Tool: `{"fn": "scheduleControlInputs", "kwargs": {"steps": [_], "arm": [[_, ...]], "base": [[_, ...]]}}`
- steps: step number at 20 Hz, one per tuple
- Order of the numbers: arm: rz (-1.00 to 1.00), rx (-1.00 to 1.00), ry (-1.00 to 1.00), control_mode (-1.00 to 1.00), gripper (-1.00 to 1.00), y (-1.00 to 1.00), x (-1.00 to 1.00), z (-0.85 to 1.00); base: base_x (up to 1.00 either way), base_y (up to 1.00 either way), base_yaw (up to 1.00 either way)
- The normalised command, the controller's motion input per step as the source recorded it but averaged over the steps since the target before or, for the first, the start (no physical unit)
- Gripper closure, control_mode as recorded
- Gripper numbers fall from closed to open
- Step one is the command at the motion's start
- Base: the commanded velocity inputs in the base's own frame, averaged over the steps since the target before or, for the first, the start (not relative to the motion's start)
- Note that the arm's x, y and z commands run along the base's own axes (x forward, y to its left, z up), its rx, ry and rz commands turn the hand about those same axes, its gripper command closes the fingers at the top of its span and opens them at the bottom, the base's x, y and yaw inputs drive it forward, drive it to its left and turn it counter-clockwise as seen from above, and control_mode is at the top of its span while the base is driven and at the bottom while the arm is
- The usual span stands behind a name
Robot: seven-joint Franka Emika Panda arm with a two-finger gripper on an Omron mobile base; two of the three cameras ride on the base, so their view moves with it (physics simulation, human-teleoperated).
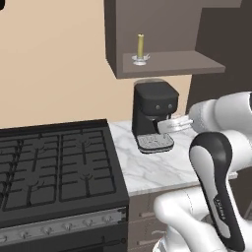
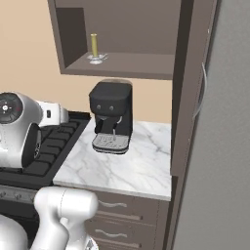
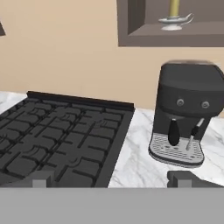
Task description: Get the candle and the liquor from the cabinet and move them to the dining counter.
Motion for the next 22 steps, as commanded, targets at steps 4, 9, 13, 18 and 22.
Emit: {"fn": "scheduleControlInputs", "kwargs": {"steps": [4, 9, 13, 18, 22], "arm": [[-0.13, -0.02, 0.0, -1.0, -1.0, -0.42, 0.17, 0.5], [-0.12, -0.02, -0.03, -1.0, -1.0, -0.34, 0.21, 0.54], [-0.09, -0.05, -0.13, -1.0, -1.0, -0.38, 0.18, 0.36], [-0.02, -0.02, -0.23, -1.0, -1.0, -0.2, 0.19, 0.21], [0.0, 0.0, -0.18, -1.0, -1.0, -0.07, 0.38, 0.26]], "base": [[0.0, 0.0, 0.0], [0.0, 0.0, 0.0], [0.0, 0.0, 0.0], [0.0, 0.0, 0.0], [0.0, 0.0, 0.0]]}}
